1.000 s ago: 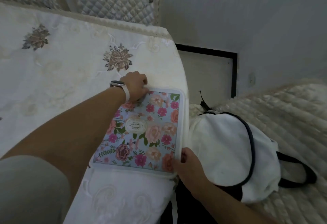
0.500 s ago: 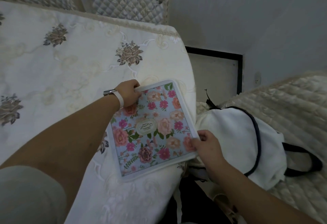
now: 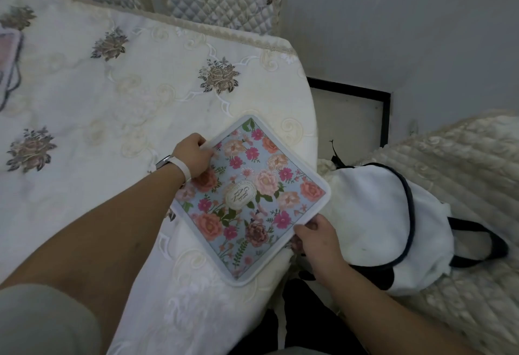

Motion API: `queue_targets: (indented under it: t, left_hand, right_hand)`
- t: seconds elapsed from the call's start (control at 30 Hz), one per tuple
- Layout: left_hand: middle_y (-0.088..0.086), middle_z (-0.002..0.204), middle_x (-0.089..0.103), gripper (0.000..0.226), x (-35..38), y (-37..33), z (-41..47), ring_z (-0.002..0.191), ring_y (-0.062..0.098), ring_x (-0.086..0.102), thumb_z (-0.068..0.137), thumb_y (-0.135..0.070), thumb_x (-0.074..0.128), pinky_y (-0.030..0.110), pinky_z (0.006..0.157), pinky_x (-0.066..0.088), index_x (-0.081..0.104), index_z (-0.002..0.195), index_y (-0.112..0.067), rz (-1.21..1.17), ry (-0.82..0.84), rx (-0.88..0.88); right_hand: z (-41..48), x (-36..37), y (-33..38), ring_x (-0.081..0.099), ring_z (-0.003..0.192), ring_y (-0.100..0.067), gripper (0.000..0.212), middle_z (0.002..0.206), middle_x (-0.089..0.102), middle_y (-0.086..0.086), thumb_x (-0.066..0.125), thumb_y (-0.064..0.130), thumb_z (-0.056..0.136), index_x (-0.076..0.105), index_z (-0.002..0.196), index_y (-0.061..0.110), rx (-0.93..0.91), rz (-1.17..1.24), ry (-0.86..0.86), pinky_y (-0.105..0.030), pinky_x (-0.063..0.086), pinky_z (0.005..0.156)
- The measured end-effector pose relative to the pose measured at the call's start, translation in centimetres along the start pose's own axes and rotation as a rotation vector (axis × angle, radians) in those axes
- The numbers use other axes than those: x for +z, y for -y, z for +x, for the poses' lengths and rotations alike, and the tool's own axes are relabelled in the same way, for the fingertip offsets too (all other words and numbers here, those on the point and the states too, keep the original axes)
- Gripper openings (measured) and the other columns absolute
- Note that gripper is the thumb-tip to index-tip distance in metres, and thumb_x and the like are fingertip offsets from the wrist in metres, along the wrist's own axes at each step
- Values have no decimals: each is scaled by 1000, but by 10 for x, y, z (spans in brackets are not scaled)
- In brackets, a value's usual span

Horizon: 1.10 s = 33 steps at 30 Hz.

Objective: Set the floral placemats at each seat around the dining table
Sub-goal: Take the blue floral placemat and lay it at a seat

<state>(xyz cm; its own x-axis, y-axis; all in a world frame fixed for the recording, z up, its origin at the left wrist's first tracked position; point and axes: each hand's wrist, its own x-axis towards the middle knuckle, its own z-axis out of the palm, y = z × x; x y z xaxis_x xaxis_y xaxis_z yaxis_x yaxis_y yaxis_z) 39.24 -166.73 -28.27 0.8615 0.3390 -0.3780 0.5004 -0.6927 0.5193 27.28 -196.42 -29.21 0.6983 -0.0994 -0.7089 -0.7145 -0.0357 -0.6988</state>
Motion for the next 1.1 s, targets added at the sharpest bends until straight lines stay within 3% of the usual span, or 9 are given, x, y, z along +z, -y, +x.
queue_targets:
  t: [0.13,0.37,0.43,0.53,0.6,0.7,0.8,0.93,1.1]
  left_hand:
    - [7,77,58,16,-9,7,-15,63,19,50,91,-23,58,28,50,35,57,94,-7,-95,-79,-56]
    - [12,83,60,27,-21,15,-54,74,24,57,85,-31,66,43,71,52,59,91,-6,-390,-149,-211]
    - [15,85,65,38,-21,15,-63,76,26,62,82,-34,70,40,71,53,62,94,1,-519,-146,-290]
    - [11,80,68,36,-16,19,-76,78,29,66,75,-43,72,43,75,55,60,80,-9,-615,-176,-387]
    - [7,71,60,35,-7,22,-85,68,25,60,74,-44,71,40,72,54,55,72,-14,-675,-232,-426]
    - [16,66,55,46,10,25,-98,62,22,57,69,-44,79,34,62,45,54,72,-6,-813,-262,-478]
    - [13,80,70,33,25,16,-118,73,30,69,76,-31,79,43,65,57,62,88,-6,-963,-224,-540]
    - [16,92,73,30,48,-5,-145,79,32,73,83,-22,74,50,71,60,61,100,-2,-1083,-206,-586]
    - [8,89,74,18,79,-22,-159,78,26,72,86,-20,70,36,59,59,61,97,-9,-1080,-251,-630]
  right_hand:
    - [16,0,24,71,85,-27,10,97,71,-9,60,8,90,64,97,15,-69,-99,-44,-46,61,76]
    - [53,7,100,69,83,-14,18,98,69,-1,62,10,91,62,108,11,-233,-249,7,-28,56,67]
    - [66,15,119,68,85,-16,23,97,68,1,63,7,90,61,112,13,-259,-325,52,-34,59,71]
    - [85,29,140,69,85,-20,26,94,67,-1,60,2,89,61,113,13,-320,-409,115,-38,60,75]
    - [96,38,153,67,82,-21,23,91,65,1,59,2,89,61,109,14,-368,-471,130,-35,59,72]
    - [116,51,175,64,85,-21,21,96,66,-2,58,2,88,62,106,12,-427,-542,142,-33,57,71]
    - [131,68,197,62,87,-20,26,93,63,1,58,1,86,64,110,9,-502,-644,173,-31,54,75]
    - [143,90,220,56,81,-17,25,91,59,-1,58,3,87,64,110,9,-598,-784,255,-31,49,71]
    - [160,107,224,56,85,-20,26,98,60,-5,60,7,88,63,114,9,-686,-963,372,-30,44,70]
